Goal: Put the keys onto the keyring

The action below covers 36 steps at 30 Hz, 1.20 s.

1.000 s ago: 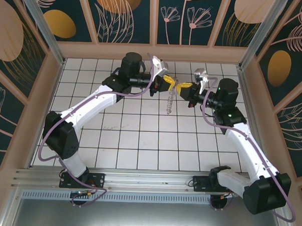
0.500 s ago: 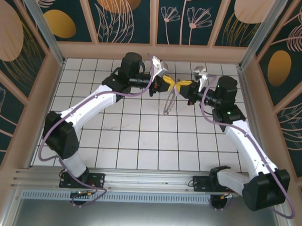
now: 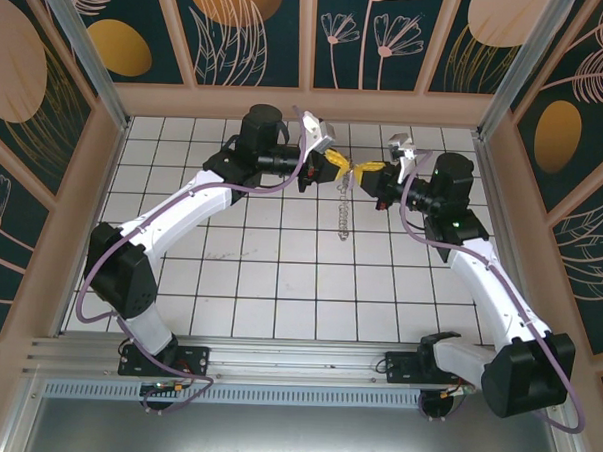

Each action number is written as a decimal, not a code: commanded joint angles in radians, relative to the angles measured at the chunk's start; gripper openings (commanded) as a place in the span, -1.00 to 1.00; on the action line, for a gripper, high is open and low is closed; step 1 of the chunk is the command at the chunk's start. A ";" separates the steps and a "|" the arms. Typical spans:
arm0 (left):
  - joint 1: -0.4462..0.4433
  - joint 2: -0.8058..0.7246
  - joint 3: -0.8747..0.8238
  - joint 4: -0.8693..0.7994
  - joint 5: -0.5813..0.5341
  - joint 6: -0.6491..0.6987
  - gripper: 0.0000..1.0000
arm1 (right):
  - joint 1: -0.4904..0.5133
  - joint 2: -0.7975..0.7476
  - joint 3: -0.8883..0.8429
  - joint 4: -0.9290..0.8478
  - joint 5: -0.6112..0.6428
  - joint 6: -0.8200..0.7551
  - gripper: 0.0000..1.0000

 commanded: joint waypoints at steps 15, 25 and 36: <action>-0.009 -0.103 -0.073 0.253 0.042 -0.101 -1.00 | -0.018 0.024 -0.051 0.089 -0.174 0.069 -1.00; -0.010 -0.107 -0.104 0.348 0.018 -0.154 -1.00 | -0.027 0.037 -0.069 0.112 -0.241 0.088 -1.00; -0.009 -0.105 -0.128 0.434 -0.002 -0.202 -1.00 | -0.061 0.022 -0.081 0.124 -0.235 0.116 -1.00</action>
